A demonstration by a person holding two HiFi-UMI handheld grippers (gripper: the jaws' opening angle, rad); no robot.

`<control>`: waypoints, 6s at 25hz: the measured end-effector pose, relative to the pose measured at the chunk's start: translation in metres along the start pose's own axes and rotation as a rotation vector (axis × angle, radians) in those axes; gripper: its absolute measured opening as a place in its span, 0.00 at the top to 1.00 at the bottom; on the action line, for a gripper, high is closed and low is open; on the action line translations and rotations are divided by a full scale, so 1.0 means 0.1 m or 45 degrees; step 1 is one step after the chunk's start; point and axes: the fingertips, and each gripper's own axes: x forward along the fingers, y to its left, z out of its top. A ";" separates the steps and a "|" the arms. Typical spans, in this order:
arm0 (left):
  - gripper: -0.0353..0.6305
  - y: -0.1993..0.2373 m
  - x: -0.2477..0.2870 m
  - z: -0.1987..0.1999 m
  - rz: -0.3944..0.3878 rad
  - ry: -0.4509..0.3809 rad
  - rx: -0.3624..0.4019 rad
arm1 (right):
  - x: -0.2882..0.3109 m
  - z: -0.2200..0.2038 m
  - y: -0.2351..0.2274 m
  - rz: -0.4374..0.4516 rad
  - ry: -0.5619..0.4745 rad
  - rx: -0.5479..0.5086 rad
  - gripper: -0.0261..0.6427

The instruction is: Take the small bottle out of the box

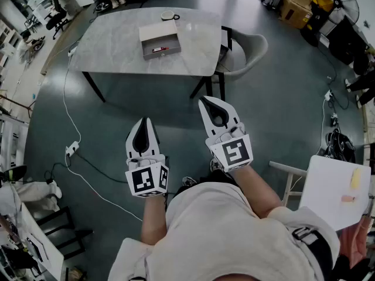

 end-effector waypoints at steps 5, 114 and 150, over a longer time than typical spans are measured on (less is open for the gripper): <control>0.91 0.09 -0.21 -0.09 -0.030 0.027 -0.021 | -0.07 -0.10 0.26 0.022 0.059 0.002 0.92; 0.91 2.96 4.32 -3.22 0.168 0.824 -0.447 | 5.08 -4.47 -0.22 1.518 1.550 -0.573 0.74; 0.91 3.21 5.06 -3.16 -0.109 0.888 -0.346 | 5.72 -4.36 -0.08 0.923 1.247 -0.374 0.63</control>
